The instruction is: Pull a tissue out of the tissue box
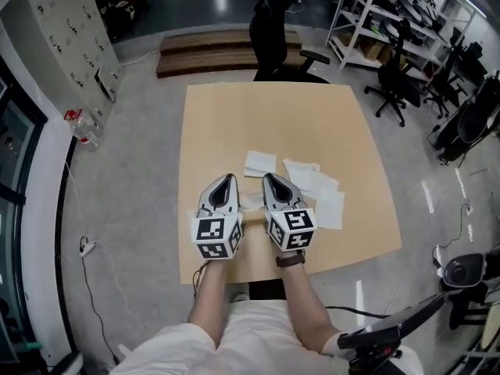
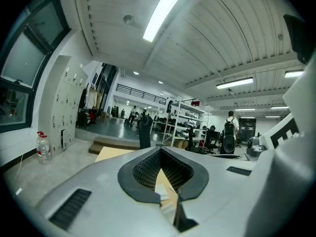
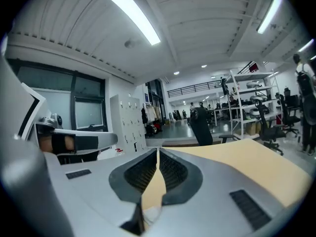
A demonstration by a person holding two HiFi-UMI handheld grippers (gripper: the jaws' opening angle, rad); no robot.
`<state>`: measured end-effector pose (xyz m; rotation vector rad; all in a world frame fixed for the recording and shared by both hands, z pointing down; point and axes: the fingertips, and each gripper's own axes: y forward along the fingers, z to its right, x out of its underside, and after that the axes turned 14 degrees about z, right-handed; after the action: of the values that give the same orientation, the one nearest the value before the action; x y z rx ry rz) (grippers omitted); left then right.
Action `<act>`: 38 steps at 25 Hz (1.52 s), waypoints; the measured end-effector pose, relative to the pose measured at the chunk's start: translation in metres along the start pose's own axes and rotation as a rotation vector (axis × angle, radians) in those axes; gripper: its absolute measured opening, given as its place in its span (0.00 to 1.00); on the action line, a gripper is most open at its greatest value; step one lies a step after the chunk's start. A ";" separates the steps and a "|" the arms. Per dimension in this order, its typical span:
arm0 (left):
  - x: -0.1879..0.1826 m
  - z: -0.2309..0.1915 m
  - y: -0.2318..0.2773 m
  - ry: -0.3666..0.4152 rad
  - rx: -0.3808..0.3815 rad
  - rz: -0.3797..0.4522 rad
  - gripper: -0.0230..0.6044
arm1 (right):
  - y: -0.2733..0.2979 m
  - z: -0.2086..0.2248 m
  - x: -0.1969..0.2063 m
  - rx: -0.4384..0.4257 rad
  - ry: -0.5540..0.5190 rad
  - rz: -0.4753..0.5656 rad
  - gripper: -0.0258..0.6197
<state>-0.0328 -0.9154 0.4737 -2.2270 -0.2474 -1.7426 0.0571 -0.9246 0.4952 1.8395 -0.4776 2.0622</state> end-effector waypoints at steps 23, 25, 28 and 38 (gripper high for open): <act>0.152 -0.036 0.015 -0.089 -0.064 -0.271 0.02 | 0.010 0.020 0.171 0.006 0.022 -0.365 0.17; 0.156 -0.036 0.017 -0.091 -0.064 -0.277 0.02 | 0.009 0.025 0.178 0.018 0.022 -0.374 0.19; 0.162 -0.036 0.019 -0.086 -0.066 -0.294 0.02 | 0.011 0.030 0.186 0.029 0.021 -0.388 0.21; 0.177 -0.042 0.022 -0.090 -0.100 -0.321 0.02 | 0.016 0.038 0.210 0.013 0.015 -0.465 0.21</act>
<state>-0.0207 -0.9590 0.6515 -2.4511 -0.5790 -1.8474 0.0609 -0.9514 0.7073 1.7379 -0.0221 1.7608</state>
